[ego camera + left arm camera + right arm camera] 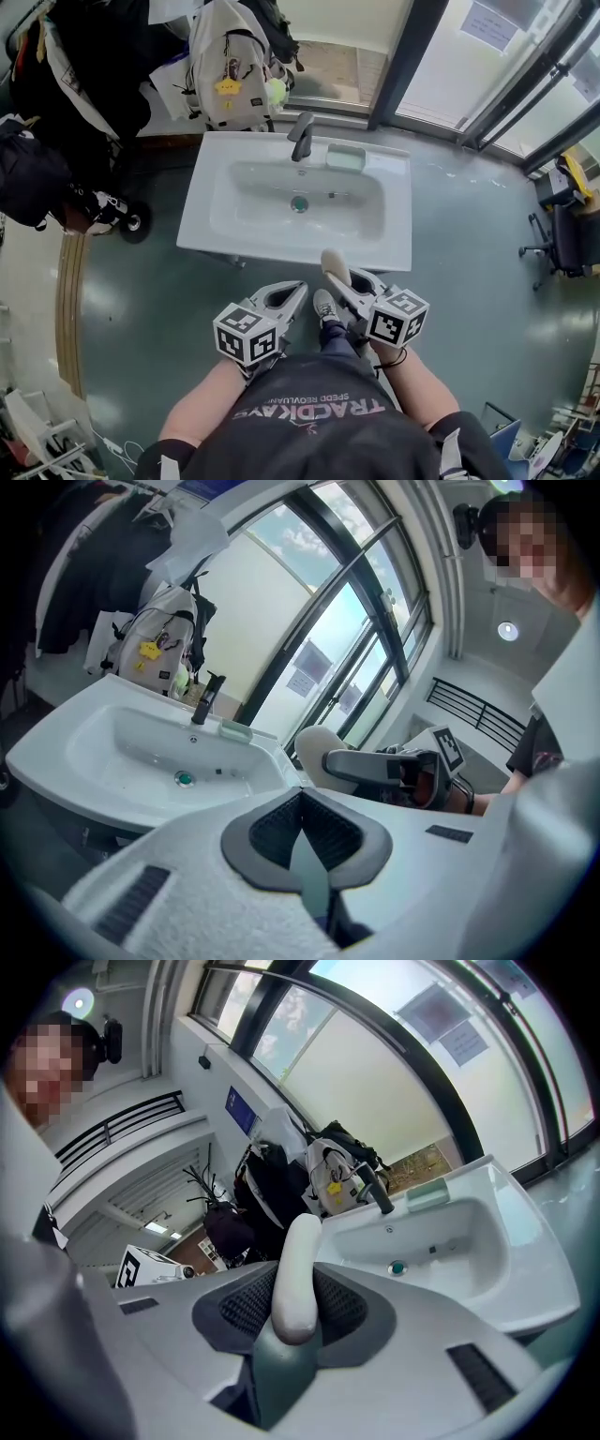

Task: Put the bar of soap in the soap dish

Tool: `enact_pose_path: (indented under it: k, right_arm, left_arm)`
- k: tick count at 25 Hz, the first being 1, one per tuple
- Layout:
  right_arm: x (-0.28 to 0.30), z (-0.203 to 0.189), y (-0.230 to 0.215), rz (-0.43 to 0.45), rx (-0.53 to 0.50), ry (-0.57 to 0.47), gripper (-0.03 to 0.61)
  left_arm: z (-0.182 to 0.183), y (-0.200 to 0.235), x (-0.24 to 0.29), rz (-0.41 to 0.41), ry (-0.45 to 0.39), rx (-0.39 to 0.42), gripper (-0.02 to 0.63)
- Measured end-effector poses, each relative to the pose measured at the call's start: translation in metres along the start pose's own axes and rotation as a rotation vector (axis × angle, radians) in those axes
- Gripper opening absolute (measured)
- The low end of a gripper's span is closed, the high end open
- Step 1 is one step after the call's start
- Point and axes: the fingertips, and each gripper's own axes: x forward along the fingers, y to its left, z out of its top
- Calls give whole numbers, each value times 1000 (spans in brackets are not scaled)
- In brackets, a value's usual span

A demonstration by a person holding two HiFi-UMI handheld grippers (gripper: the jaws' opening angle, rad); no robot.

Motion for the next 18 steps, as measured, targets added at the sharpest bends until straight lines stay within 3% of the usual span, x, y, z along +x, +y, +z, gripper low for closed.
enact_pose_path:
  k: [18]
  right_arm:
    - [51, 75, -137, -39, -50, 72, 115]
  left_arm:
    - [36, 47, 97, 55, 53, -37, 9]
